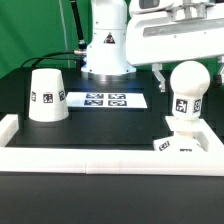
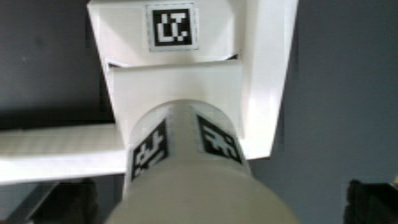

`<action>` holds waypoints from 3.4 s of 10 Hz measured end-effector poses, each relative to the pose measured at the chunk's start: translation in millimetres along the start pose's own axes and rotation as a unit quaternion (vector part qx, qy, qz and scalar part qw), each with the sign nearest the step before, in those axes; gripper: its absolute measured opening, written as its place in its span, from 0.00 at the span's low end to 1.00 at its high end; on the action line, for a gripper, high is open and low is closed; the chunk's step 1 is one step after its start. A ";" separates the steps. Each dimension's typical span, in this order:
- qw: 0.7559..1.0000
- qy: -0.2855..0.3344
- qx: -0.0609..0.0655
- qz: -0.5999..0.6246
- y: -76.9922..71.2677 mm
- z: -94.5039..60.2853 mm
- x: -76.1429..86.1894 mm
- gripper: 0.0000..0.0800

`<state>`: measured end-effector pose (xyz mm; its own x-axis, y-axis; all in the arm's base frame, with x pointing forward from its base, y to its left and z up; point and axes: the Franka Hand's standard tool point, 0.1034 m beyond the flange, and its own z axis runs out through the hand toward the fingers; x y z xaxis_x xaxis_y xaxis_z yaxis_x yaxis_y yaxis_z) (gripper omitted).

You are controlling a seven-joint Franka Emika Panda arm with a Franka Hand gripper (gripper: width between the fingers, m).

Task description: Assemble lamp

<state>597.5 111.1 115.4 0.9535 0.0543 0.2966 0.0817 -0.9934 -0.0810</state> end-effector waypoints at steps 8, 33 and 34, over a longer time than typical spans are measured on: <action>0.965 -0.004 -0.006 -0.263 4.8 -5.5 14.4 0.87; 0.983 0.028 -0.005 0.180 17.5 -1.8 8.3 0.72; 0.970 0.026 0.000 0.241 14.9 -0.7 5.6 0.72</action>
Offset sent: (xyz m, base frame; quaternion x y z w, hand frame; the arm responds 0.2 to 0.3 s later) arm 0.0068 -0.0035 0.0048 -0.0092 -0.0136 -0.1584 0.9872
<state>603.9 96.5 116.5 0.8653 -0.4210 0.2722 -0.3690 -0.9024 -0.2224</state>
